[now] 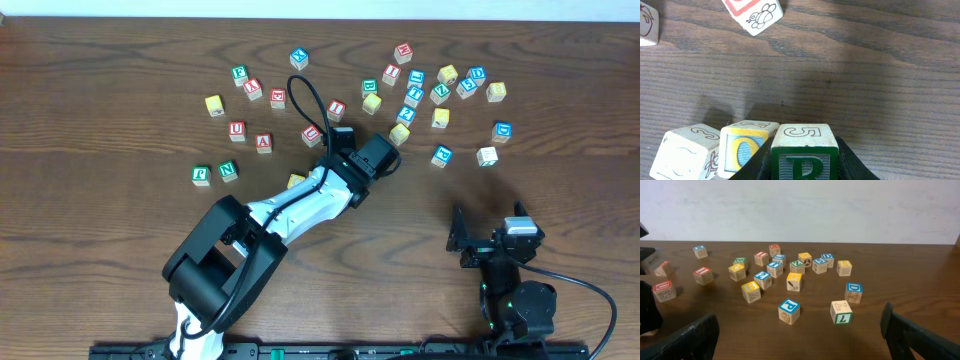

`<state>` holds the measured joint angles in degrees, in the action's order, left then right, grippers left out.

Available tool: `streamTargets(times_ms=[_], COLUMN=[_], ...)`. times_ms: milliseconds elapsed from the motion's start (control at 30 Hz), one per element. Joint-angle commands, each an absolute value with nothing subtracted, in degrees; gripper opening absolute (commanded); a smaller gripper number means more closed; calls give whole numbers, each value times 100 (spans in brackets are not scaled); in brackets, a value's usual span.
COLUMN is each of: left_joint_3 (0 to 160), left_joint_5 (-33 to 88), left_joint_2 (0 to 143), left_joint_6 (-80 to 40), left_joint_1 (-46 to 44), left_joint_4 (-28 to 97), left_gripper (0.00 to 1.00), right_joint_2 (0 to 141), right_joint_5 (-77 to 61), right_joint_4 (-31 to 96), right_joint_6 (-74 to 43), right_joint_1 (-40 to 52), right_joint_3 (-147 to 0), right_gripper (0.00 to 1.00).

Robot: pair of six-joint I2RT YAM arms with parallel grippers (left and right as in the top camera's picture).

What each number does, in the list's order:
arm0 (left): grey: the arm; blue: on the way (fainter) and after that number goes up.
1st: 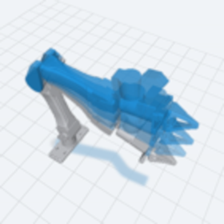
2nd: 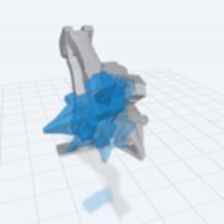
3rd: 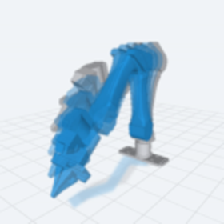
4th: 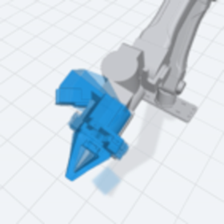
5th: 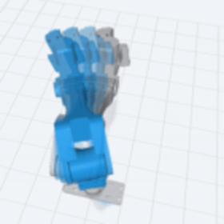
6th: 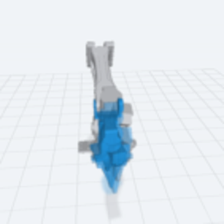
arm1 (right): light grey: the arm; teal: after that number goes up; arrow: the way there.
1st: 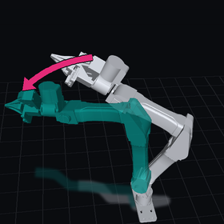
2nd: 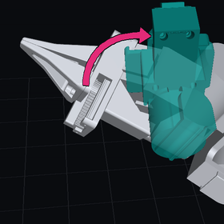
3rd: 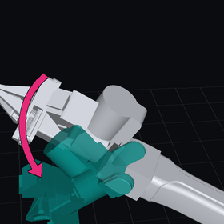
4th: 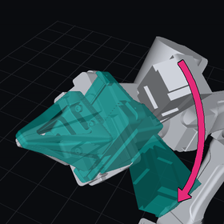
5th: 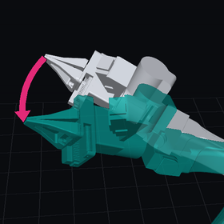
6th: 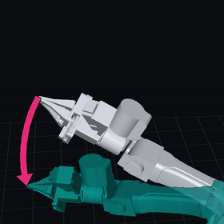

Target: Spell out CORL

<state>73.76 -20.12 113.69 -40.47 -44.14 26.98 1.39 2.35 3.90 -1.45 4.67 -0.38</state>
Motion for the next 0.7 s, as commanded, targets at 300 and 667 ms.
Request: streamTargets(times_ms=[300, 667], left_joint_3=[7319, 7317], left_joint_5=[-2292, -2255], left_joint_2=[11284, 11284], left_joint_6=[-4257, -4292], left_joint_1=[-4403, -4405], left_joint_4=[2821, 2840], left_gripper=[12, 12], right_joint_2=[141, 141], right_joint_5=[242, 242], right_joint_4=[410, 410], right_joint_6=[-121, -121], right_joint_1=[438, 438], right_joint_3=[-32, -32], right_gripper=[99, 99])
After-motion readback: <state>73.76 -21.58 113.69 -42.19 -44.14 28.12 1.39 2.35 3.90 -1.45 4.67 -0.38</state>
